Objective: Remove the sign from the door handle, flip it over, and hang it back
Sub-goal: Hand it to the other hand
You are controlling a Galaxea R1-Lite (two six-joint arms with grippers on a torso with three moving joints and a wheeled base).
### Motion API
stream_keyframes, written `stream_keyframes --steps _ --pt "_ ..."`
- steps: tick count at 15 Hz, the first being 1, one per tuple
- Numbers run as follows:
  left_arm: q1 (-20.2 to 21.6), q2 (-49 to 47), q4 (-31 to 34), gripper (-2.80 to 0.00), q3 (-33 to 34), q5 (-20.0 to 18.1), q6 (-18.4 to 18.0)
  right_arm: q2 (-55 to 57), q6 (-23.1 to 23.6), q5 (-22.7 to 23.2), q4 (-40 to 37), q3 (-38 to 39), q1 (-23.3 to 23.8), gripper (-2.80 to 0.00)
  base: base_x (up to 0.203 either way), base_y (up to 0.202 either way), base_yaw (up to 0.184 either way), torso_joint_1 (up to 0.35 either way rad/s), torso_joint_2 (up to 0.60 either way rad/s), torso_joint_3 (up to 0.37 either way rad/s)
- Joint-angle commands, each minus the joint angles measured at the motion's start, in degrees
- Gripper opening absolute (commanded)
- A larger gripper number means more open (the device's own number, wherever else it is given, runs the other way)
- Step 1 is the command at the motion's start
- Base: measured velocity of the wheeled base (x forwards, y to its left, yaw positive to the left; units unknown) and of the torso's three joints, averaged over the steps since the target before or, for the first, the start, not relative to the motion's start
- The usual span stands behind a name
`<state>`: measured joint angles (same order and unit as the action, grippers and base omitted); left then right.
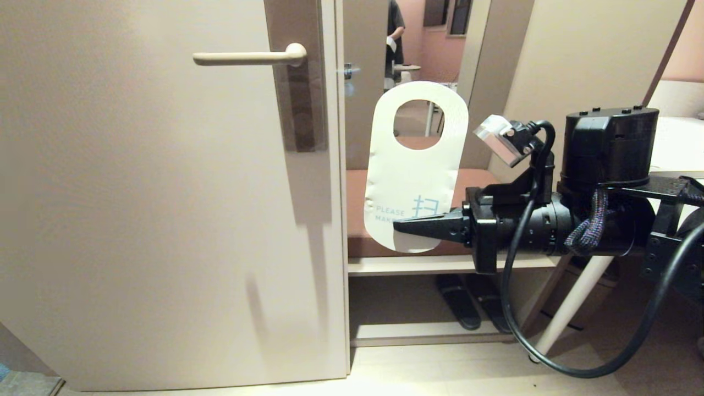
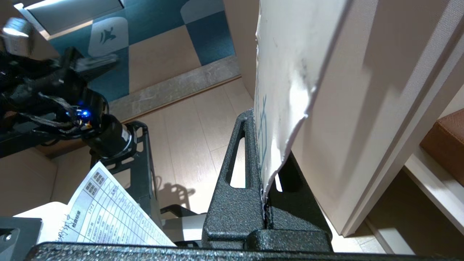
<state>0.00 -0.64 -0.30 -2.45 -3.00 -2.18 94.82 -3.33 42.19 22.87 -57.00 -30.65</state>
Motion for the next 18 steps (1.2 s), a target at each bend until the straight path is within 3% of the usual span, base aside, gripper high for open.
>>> stream_keyframes --steps 1,6,10,14,15,18 --pt "0.0 -2.12 0.0 -2.8 -1.68 -0.76 0.04 -0.07 -0.01 0.26 0.16 0.14 -0.03 -2.8 0.0 0.0 0.0 0.0 0.0 0.0" --pt "-1.21 -12.7 -0.71 -2.8 -8.84 -2.72 0.41 -0.14 -0.01 0.44 3.19 2.06 0.06 -2.8 0.0 0.0 0.0 0.0 0.0 0.0" --pt "-5.67 -26.62 -4.6 -2.8 -16.78 -2.73 1.92 -0.76 -0.1 0.44 5.82 3.74 0.06 -2.8 0.0 0.0 0.0 0.0 0.0 0.0" --pt "-6.7 -41.01 -7.37 -2.8 -26.84 -3.8 2.93 -0.86 -0.1 0.44 5.96 3.39 0.06 -2.8 0.0 0.0 0.0 0.0 0.0 0.0" --pt "-6.77 -44.03 -7.61 -2.8 -29.07 -5.73 3.03 -0.86 -0.1 0.44 5.96 3.3 -0.03 -2.8 0.0 0.0 0.0 0.0 0.0 0.0" --pt "-6.79 -51.23 -8.7 -2.8 -33.21 -17.21 3.16 -0.95 -0.1 0.44 6.05 2.86 -0.03 -2.8 0.0 0.0 0.0 0.0 0.0 0.0"
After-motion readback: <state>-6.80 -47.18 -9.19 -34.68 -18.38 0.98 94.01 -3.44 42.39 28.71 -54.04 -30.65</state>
